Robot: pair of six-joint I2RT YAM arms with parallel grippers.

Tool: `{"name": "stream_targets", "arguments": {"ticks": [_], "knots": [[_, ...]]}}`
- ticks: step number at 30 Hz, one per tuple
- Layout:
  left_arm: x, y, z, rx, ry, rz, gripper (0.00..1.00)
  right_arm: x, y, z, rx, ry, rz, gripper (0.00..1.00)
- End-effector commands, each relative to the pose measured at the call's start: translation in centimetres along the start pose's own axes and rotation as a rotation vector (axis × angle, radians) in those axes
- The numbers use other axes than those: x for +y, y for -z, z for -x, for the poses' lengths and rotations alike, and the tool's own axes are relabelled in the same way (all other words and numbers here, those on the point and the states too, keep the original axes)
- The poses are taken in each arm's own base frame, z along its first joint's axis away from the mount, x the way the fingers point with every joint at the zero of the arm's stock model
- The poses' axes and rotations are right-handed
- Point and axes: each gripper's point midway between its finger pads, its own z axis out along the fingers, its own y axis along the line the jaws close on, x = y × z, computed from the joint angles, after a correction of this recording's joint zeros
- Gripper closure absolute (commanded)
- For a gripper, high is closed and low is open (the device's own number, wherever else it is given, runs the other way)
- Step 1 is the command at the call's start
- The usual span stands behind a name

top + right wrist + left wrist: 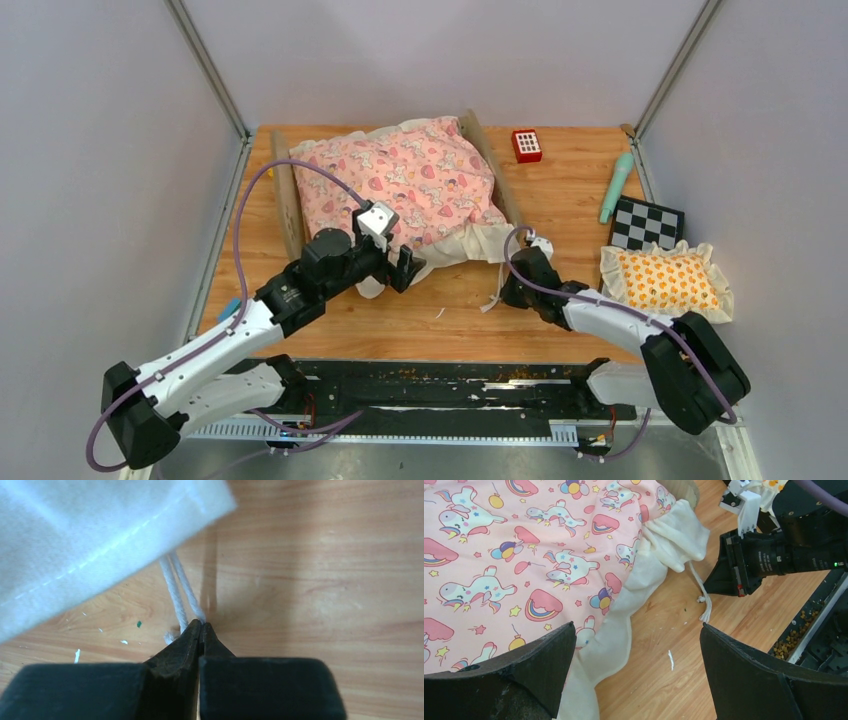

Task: Set up the pet bed
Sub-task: Tie the ropes to the bed frame.

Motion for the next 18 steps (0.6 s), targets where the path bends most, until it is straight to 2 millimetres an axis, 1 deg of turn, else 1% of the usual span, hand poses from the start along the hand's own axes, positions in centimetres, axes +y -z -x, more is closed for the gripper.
{"name": "stream_targets", "arguments": {"ticks": [1,5,6,7,12,18], "knots": [[0.0,0.6,0.2,-0.017,0.023,0.0,0.0,-3.1,1.6,-3.6,0.112,0.004,-0.098,0.96],[0.1,1.1,-0.1,-0.01,0.028,0.008,0.0,-2.9,3.0,-1.9,0.04,-0.004,-0.089,0.83],[0.1,1.2,-0.1,-0.013,0.031,0.006,0.0,-2.9,3.5,-1.4,0.021,-0.003,-0.092,0.8],[0.5,1.4,0.0,-0.022,0.034,0.031,0.0,-3.0,3.9,-1.0,0.005,-0.002,-0.099,0.79],[0.7,1.9,0.2,-0.043,0.05,0.046,0.0,-3.2,6.1,0.8,-0.084,-0.017,-0.099,0.76],[0.8,2.4,-0.1,-0.037,0.049,0.048,0.0,-2.8,7.0,1.9,-0.139,0.007,-0.065,0.71]]}}
